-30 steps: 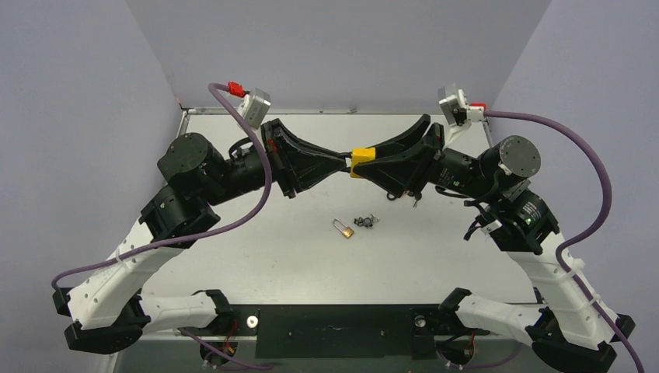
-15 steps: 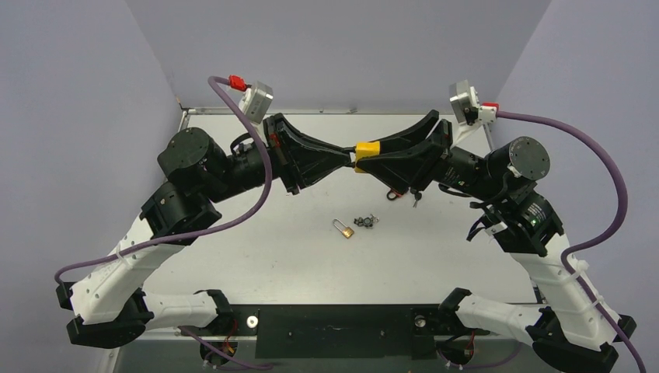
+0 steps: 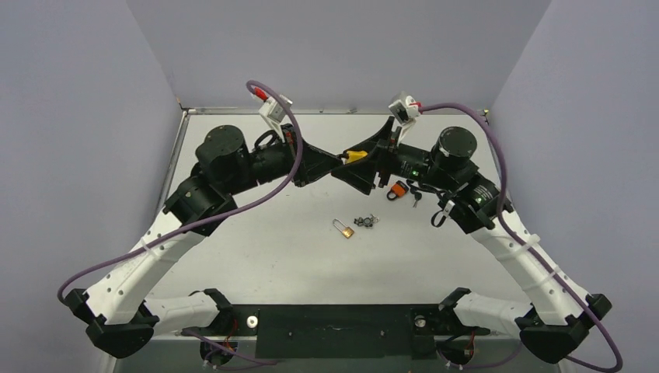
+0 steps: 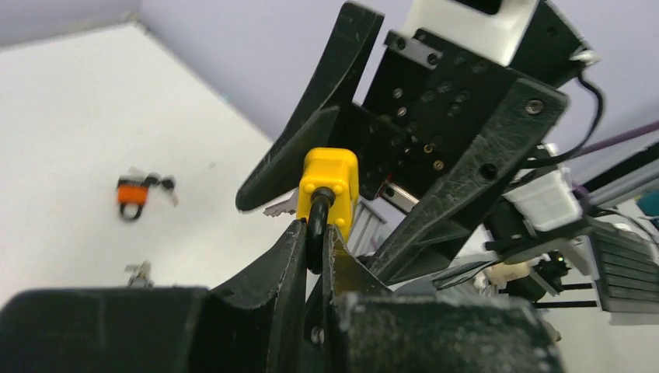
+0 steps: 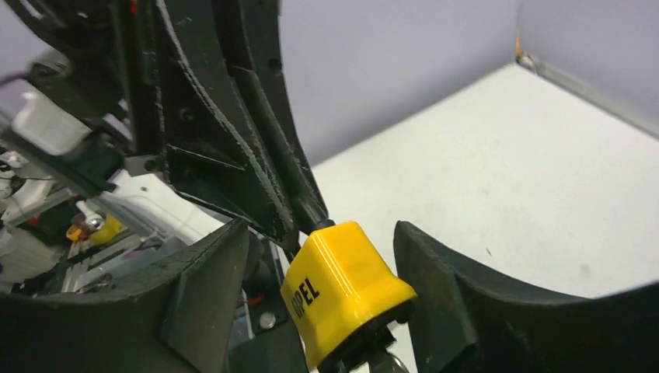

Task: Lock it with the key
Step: Lock the lock.

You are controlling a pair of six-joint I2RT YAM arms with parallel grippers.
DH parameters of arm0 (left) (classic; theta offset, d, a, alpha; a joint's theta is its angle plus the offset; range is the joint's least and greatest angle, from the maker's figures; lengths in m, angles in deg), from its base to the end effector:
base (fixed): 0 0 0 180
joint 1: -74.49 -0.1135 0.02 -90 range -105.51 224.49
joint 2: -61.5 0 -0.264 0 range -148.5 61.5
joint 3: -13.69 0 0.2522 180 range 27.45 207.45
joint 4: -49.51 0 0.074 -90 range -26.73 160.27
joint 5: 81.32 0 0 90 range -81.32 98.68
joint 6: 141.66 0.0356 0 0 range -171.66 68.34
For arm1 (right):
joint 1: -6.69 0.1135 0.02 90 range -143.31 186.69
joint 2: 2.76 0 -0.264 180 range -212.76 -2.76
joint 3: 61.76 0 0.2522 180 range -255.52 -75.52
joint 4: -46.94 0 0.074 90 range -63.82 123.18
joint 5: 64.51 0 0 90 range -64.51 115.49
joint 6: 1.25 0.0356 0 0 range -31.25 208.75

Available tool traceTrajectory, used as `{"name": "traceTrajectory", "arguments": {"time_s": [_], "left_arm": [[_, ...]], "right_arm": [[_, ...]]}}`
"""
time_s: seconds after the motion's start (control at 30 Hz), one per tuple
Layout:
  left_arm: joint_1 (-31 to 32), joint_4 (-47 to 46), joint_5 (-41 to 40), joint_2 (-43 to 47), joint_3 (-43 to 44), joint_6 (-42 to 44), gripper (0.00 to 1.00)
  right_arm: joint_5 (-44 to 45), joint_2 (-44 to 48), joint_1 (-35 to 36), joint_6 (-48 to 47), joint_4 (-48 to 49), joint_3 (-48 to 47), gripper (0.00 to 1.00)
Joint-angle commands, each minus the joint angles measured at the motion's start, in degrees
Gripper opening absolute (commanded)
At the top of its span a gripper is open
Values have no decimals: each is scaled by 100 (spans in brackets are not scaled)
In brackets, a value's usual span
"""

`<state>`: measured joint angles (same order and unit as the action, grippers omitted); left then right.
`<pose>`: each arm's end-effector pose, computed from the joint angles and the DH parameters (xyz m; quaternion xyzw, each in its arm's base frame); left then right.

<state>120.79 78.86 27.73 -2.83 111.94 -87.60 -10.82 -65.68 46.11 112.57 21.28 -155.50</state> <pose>0.1451 -0.1687 0.5008 0.1815 0.6553 -0.5611 0.4721 0.1555 0.1551 0.4870 -0.3149 0.6038 0.5468 0.4871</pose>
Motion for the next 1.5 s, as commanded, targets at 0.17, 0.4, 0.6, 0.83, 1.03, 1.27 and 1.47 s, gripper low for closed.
{"name": "traceTrajectory", "arguments": {"time_s": [0.17,0.4,0.6,0.83,1.03,1.27,1.47], "left_arm": [[-606,219,513,206,-472,-26,0],[-775,241,803,403,-583,-26,0],[-864,-28,1265,576,-531,-202,0],[-929,-372,1444,655,-484,-358,0],[-978,-640,1544,606,-425,-583,0],[-998,-688,1603,535,-262,-633,0],[-1027,-740,1616,513,-302,-682,0]], "right_arm": [[-1589,441,-1263,1326,2263,1255,81],[-2310,545,-1661,2314,3689,1985,83],[-2482,551,-1662,2589,4103,2146,73],[-2558,536,-1426,2679,4214,2214,61],[-2490,529,-1305,1722,3013,2077,57],[-2493,447,-1297,1660,2948,2044,44],[-2467,477,-1294,1644,2875,2021,24]]}}
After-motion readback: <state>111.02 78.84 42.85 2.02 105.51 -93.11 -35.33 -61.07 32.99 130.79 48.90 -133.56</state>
